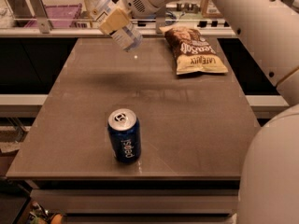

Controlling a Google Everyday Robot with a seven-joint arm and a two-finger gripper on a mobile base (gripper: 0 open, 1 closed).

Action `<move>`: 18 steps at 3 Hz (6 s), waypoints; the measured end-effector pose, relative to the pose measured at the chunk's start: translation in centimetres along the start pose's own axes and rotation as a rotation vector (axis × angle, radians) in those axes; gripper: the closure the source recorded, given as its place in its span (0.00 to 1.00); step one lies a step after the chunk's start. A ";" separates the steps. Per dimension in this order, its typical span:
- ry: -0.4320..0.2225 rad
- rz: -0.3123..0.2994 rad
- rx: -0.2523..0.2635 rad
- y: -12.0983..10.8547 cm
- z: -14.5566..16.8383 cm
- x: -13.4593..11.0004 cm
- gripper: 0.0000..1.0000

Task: Pick blue plastic bottle

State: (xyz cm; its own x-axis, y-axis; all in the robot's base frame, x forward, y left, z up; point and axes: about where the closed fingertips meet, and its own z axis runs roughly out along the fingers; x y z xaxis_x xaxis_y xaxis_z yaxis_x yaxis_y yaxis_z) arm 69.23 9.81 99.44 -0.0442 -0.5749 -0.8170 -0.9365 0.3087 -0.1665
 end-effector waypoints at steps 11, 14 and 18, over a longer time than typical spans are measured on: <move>-0.591 0.214 0.152 -2.3 7.1 6.0 1.00; -0.579 0.220 0.177 -2.0 7.5 6.8 1.00; -0.583 0.214 0.162 -1.5 8.0 6.1 0.13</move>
Offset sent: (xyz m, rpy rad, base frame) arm 0.0171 0.0011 -0.0251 0.3272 0.0390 -0.0412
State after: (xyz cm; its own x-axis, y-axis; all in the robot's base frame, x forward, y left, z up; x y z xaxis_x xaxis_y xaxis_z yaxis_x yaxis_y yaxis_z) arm 73.12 11.98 90.29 0.0145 0.0049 -0.9999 -0.8615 0.5077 -0.0100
